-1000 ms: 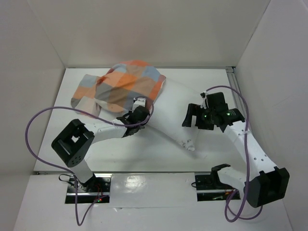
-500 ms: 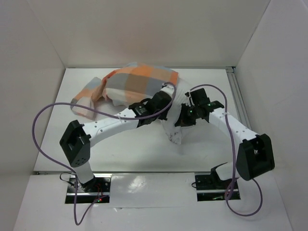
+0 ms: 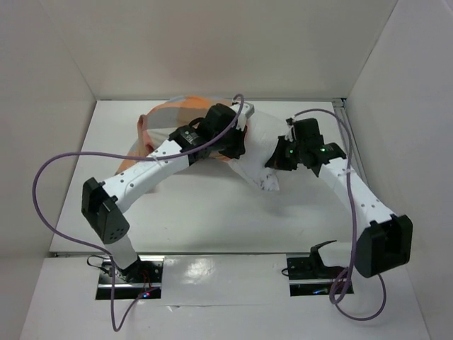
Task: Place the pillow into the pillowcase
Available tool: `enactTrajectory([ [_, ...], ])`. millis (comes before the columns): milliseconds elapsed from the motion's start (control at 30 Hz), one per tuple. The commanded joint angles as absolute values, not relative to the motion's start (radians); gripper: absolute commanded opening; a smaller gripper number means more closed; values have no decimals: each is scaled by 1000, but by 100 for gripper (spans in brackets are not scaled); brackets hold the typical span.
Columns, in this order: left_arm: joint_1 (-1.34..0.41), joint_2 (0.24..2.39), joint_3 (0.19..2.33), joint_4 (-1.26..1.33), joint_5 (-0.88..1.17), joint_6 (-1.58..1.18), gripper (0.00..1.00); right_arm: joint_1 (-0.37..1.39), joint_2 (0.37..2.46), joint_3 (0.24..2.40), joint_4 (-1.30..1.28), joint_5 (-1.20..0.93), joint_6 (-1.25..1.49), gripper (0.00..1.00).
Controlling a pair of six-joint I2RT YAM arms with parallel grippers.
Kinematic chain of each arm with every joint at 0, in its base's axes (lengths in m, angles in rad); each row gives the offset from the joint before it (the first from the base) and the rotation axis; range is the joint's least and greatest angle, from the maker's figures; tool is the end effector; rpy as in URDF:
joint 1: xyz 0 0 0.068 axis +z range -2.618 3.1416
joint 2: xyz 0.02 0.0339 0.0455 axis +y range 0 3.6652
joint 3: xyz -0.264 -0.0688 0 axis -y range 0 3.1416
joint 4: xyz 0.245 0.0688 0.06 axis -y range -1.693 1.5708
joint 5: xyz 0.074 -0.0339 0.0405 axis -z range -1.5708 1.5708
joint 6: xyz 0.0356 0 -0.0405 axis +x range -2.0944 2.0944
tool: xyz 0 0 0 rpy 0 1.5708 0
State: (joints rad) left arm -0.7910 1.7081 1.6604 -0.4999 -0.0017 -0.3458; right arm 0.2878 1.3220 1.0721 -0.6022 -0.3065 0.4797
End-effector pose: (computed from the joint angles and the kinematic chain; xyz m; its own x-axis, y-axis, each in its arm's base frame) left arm 0.2794 -0.2825 0.3662 -0.5851 0.1096 -0.8035 0.5439 0.7880 -0.2886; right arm 0.2638 0.0893 0.2857 -0.8531 0.2064 -0.4793 -0.0760 0.8596 0.5053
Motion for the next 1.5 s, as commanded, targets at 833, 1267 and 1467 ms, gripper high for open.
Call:
enactTrajectory([
  [833,-502,1965,2345,-896,336,-451,0,298,1300,1433,-996,-312,377,5],
  [1267,-517,1893,2294,-739,-203,-425,90,-43,1672,1873,-740,46,465,97],
  [1467,-528,1780,2111,-724,-308,-381,75,-61,1516,1642,-681,-44,397,99],
])
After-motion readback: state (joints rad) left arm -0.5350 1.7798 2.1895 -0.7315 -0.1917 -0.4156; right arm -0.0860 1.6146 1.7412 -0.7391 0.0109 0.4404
